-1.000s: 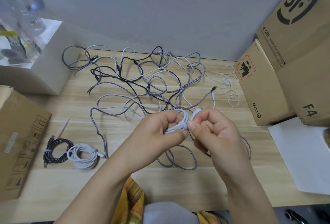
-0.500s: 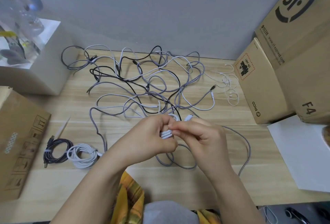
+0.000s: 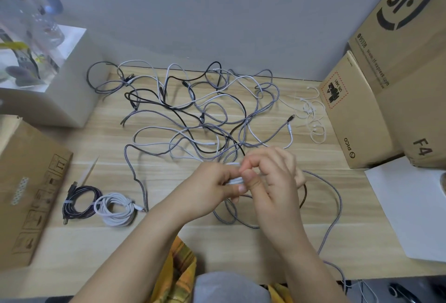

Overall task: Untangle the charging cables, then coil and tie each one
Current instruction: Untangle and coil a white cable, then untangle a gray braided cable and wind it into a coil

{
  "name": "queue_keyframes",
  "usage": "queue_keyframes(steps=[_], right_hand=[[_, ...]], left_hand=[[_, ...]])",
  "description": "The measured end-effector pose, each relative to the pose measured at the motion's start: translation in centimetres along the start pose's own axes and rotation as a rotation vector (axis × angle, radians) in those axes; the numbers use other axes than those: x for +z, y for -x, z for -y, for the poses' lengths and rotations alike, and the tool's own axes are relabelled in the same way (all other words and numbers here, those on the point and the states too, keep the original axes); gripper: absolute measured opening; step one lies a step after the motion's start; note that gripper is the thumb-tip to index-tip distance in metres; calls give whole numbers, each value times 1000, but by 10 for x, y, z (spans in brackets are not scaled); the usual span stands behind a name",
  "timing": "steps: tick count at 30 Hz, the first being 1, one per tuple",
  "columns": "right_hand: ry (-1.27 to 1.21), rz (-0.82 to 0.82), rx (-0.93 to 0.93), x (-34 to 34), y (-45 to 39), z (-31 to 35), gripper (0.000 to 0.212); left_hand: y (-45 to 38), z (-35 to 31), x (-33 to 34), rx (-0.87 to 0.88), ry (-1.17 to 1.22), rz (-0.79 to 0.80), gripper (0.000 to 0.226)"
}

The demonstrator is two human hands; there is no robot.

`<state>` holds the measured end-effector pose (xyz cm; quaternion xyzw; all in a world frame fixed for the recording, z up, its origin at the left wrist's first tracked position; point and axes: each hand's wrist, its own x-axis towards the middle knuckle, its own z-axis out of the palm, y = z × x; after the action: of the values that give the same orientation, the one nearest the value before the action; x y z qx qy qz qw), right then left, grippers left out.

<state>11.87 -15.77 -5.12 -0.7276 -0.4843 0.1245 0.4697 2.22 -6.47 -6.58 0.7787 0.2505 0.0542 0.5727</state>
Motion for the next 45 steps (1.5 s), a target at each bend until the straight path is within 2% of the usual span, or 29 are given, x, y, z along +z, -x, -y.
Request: queue_keyframes(steps=[3, 5, 7, 9, 11, 13, 15, 19, 22, 25, 28, 31, 33, 35, 38, 42, 45], right_hand=[[-338, 46, 15, -6, 1, 24, 8], [-403, 26, 36, -8, -2, 29, 14], [-457, -9, 108, -6, -7, 21, 5], [-486, 19, 159, -6, -12, 10, 10], [-410, 164, 119, -8, -15, -2, 22], [-337, 381, 82, -8, -13, -13, 39], [-335, 549, 63, -5, -11, -20, 43], [-340, 643, 63, 11, -14, -21, 48], [-320, 621, 160, 35, -19, -19, 47], [-300, 635, 229, 68, -24, -14, 38], [-381, 702, 300, 108, -36, 5, 27], [-639, 818, 458, 154, -53, 24, 31], [-640, 849, 510, 190, -60, 25, 28], [-574, 865, 566, 226, -62, 19, 13], [-331, 829, 559, 266, -60, 7, 11], [124, 763, 328, 287, -58, -8, 30], [273, 814, 229, 286, -56, -16, 36]], left_hand=[[-2, 6, 13, -58, -3, 35, 50], [-5, 7, 18, -56, -43, 68, 45], [-4, 10, 18, -69, -123, 112, 38], [-2, 12, 16, -82, -113, 181, 29], [4, 10, 10, -96, 58, 234, 27], [10, 5, -1, -104, 297, 256, 28], [13, 6, -13, -90, 453, 232, 29], [25, 18, -36, -159, 512, 187, 32], [36, 28, -54, -211, 426, 32, 13], [45, 58, -75, -209, 84, -275, 22], [64, 79, -103, -140, -211, -446, 27], [86, 92, -136, -190, -183, -500, 27], [94, 108, -154, -289, -127, -508, 26], [94, 134, -164, -413, -235, -520, 24], [83, 172, -169, -524, -263, -488, 23], [59, 201, -170, -582, -313, -414, 20], [50, 215, -170, -600, -471, -396, 15]])
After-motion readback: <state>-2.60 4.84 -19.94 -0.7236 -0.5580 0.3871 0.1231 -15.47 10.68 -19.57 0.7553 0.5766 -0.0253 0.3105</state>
